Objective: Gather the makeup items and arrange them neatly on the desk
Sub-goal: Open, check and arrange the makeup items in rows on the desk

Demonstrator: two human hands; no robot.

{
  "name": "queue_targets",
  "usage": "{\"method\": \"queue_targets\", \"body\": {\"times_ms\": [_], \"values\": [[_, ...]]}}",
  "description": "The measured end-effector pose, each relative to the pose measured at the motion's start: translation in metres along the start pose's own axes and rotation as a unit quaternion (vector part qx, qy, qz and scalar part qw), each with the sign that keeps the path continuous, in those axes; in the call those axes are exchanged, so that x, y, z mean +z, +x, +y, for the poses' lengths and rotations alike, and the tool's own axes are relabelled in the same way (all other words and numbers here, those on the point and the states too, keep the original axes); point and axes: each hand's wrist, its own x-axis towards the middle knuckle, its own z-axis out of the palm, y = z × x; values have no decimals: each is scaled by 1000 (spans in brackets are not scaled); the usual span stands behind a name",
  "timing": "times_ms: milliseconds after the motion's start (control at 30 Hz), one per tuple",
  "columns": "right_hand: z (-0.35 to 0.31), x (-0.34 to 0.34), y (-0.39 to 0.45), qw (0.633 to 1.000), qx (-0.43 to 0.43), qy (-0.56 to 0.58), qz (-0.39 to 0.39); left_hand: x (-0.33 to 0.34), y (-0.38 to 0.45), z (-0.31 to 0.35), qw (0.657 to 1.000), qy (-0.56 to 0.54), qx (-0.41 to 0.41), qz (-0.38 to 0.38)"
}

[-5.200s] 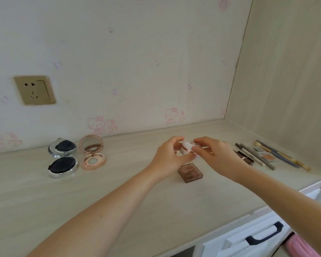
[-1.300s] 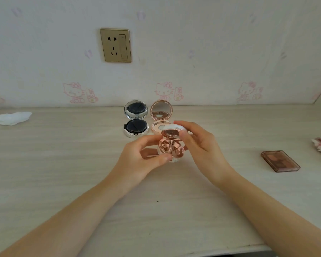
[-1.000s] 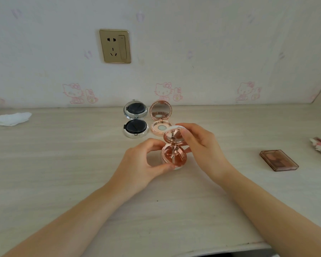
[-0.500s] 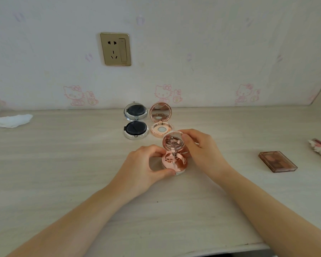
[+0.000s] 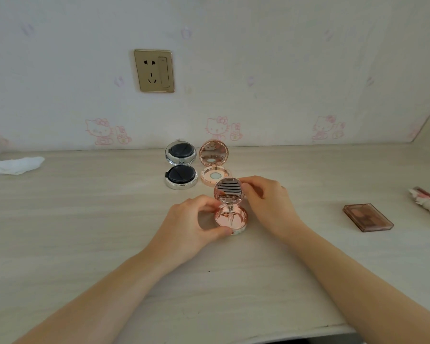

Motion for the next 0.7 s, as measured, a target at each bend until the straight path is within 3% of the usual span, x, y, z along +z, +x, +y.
{"method": "queue_targets", "body": {"times_ms": [167, 500, 700], "values": [[-5, -3, -11, 998, 41, -2, -40, 1, 0, -2, 1000, 14, 5, -2], [-9, -19, -52, 986, -64, -100, -114, 0, -3, 2, 1000, 14, 18, -7], [-2, -18, -50, 980, -119, -117, -112, 4, 0, -1, 1000, 7, 7, 0]]}}
